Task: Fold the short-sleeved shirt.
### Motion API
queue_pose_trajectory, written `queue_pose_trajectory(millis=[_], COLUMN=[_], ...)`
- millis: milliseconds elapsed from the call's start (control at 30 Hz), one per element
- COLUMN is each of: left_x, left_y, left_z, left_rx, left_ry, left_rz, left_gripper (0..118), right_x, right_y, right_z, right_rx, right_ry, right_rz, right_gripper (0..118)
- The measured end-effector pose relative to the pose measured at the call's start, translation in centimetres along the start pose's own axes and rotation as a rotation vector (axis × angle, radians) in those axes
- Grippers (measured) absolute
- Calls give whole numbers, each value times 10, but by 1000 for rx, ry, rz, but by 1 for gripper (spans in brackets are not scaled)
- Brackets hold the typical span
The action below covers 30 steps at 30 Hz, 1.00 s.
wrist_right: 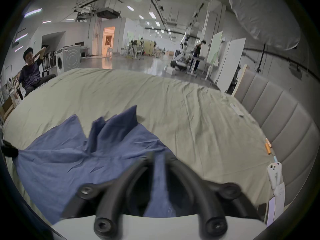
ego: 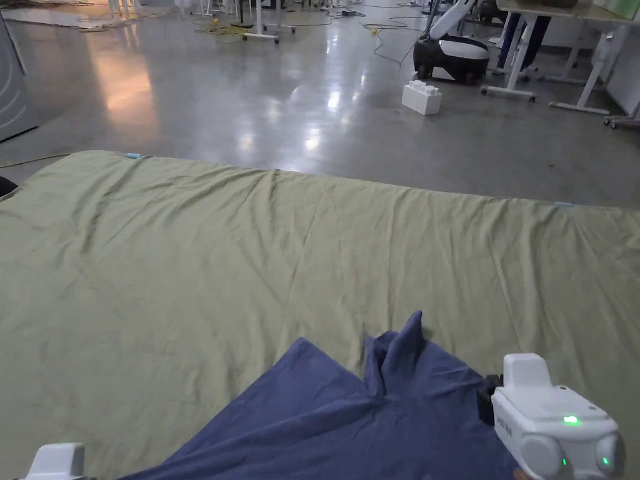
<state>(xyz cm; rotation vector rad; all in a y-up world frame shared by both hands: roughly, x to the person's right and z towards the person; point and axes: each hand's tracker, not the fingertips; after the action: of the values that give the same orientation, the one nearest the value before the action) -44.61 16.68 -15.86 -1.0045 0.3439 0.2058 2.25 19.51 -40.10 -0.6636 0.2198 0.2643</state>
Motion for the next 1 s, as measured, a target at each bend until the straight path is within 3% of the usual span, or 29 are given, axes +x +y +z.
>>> queue_pose_trajectory(millis=[33,67,100,233,333,400,500,567,633,667,700,800,867,1000], left_x=[-7,-7,-32,-49,-64,-45,-41,-37,-33,-31,-30,-29,-28,-27], left_y=[1,2,-13,-19,-19,-18,-19,-18,-20,-20,-20,-19,-18,-8], left_z=[-8,-8,-58,-70,-72,-63,-70,-72,-70,-70,-71,-72,-71,-64], left_rx=[24,27,1,-6,-5,-4,0,-2,8,12,17,29,48,91], left_ry=[9,13,-14,-4,3,9,35,37,46,49,53,61,76,74], left_rz=[-12,-11,14,40,47,43,32,33,25,23,21,26,29,26], left_gripper=[6,6,6,6,6,6,6,6,6,6,6,6,6,6], right_x=[7,14,18,23,24,19,11,8,6,5,0,-6,-5,12], right_y=[8,14,20,40,41,40,32,31,32,31,31,26,26,37], right_z=[-16,-32,-47,-100,-127,-140,-156,-154,-150,-147,-143,-135,-123,-81], right_rx=[-12,-52,-58,-205,-274,-278,-370,-336,-326,-308,-284,-259,-207,-79], right_ry=[-3,24,13,78,136,124,145,138,135,150,159,150,138,104], right_rz=[26,4,6,57,27,63,73,67,98,100,105,190,189,28], right_gripper=[36,49,56,57,73,77,70,66,38,15,4,4,4,3])
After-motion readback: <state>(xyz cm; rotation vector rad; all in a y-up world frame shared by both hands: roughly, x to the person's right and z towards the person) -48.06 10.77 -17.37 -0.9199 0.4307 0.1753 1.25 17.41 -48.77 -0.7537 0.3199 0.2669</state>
